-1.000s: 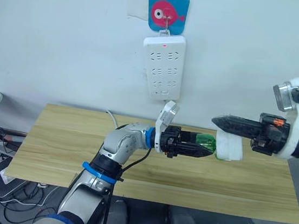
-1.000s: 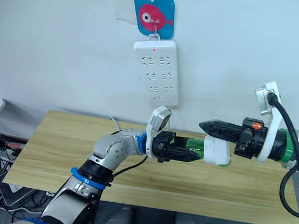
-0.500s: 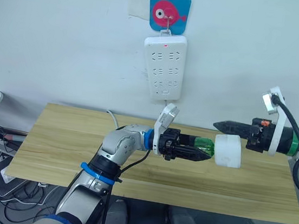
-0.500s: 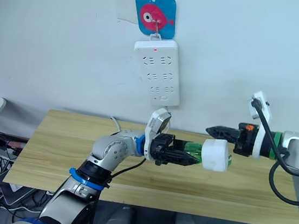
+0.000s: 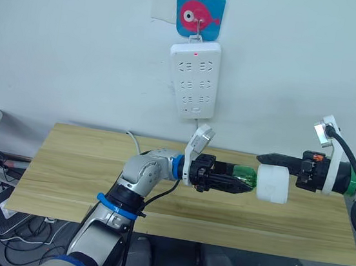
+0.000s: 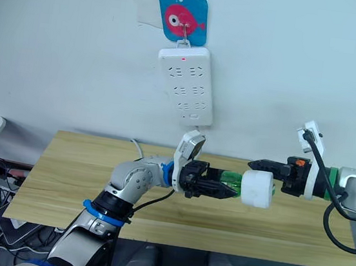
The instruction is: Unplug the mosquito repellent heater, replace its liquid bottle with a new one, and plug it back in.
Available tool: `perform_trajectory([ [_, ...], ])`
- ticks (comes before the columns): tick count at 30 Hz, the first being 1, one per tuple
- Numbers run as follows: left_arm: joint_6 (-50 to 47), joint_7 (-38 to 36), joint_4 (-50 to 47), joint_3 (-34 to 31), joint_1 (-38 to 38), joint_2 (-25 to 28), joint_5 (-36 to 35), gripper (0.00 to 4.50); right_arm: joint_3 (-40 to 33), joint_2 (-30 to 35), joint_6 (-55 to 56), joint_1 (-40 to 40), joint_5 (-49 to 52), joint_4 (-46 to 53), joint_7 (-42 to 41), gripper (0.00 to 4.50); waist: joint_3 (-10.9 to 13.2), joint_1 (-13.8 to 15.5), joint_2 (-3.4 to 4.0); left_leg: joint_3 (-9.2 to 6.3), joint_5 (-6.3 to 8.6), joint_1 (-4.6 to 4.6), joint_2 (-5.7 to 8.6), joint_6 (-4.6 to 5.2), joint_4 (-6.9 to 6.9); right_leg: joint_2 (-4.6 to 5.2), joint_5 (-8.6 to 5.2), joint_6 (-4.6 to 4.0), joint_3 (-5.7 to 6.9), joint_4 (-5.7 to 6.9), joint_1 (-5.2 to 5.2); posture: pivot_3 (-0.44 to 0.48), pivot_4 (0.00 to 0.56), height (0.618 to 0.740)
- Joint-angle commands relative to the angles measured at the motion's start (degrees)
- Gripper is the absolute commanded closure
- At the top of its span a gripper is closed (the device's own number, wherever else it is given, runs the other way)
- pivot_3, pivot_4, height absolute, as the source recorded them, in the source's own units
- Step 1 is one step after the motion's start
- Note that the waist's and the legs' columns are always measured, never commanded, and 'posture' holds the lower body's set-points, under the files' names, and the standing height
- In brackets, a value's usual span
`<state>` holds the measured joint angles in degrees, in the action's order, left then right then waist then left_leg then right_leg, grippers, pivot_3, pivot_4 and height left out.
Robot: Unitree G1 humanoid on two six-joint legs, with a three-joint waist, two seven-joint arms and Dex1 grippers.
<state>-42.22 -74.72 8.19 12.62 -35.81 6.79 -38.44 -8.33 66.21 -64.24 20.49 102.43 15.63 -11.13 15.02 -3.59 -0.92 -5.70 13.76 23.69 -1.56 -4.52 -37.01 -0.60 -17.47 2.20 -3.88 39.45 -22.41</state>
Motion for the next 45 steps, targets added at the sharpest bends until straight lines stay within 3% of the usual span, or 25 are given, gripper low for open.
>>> perform_trajectory([
  [1,1.1,0.7,-2.0,-2.4,-1.5,-0.9,-1.9,2.21,-0.1,0.1,-1.6,-1.7,2.7,4.6,-0.9,4.45,0.0,0.0,0.0,-0.01,0.0,0.0,0.0,0.0,0.0,0.0,0.0,0.0,0.01,0.0,0.0,-0.117,0.243,0.74],
  [9,1.9,-0.1,-1.8,-1.7,-1.3,-0.7,-1.1,2.21,-1.4,-0.2,-0.5,2.0,0.8,1.2,-1.3,4.45,0.0,-0.1,0.0,0.01,0.0,-0.01,0.0,0.0,-0.01,0.0,0.0,0.0,-0.01,0.02,0.0,-0.125,0.242,0.74],
  [15,9.7,-0.5,-1.5,-1.9,-1.0,-0.5,2.2,2.21,-3.1,1.2,-1.4,10.2,10.0,-10.9,2.2,4.3,0.0,-0.2,0.0,0.01,0.0,-0.01,0.0,0.0,-0.02,0.0,0.0,-0.01,-0.01,0.01,0.0,-0.125,0.241,0.74],
  [17,15.9,-1.5,-0.8,-1.5,-1.2,-0.1,5.0,2.21,-4.9,1.8,-4.4,10.2,10.6,-15.1,1.6,3.88,0.0,0.0,0.0,0.01,0.0,0.01,0.0,0.0,0.01,0.0,0.01,-0.01,-0.01,-0.04,0.0,-0.125,0.241,0.74],
  [21,35.0,-5.0,2.0,-0.2,-1.1,-0.2,12.2,2.21,-8.6,3.0,-9.9,7.4,10.6,-19.0,-0.1,2.48,0.0,0.4,0.01,0.03,0.02,0.07,0.0,0.04,0.04,0.01,0.01,-0.02,0.0,-0.16,0.0,-0.125,0.241,0.74],
  [28,69.1,-7.6,13.4,-1.1,-3.1,-2.6,19.9,2.21,-12.4,7.5,-19.1,-2.5,10.6,-21.1,-11.6,0.03,0.0,0.6,0.02,0.16,0.11,0.12,0.05,0.19,0.03,0.12,0.02,-0.03,-0.04,-0.33,0.01,-0.114,0.242,0.74],
  [32,81.6,-7.8,20.3,-1.5,-5.7,-3.0,21.6,2.21,-13.7,9.2,-19.4,-7.4,10.6,-20.0,-15.1,0.03,0.0,0.6,0.02,0.19,0.12,0.12,0.06,0.21,-0.01,0.11,0.04,0.02,-0.07,-0.32,0.02,-0.109,0.241,0.74],
  [36,87.5,-6.5,25.5,-1.2,-8.5,-3.2,22.7,2.21,-14.0,8.5,-16.4,-11.5,10.6,-15.6,-14.3,0.03,0.0,0.3,0.02,0.22,0.12,0.1,0.06,0.22,-0.03,0.11,0.07,0.07,-0.1,-0.32,0.04,-0.106,0.238,0.74],
  [45,89.5,-5.2,27.6,0.5,-9.2,-4.6,23.0,2.21,-11.4,3.2,-11.1,-10.8,10.6,-10.3,-11.7,0.03,0.0,0.3,0.02,0.18,0.12,0.11,0.06,0.22,-0.03,0.09,0.08,0.09,-0.07,-0.33,0.05,-0.104,0.231,0.74],
])
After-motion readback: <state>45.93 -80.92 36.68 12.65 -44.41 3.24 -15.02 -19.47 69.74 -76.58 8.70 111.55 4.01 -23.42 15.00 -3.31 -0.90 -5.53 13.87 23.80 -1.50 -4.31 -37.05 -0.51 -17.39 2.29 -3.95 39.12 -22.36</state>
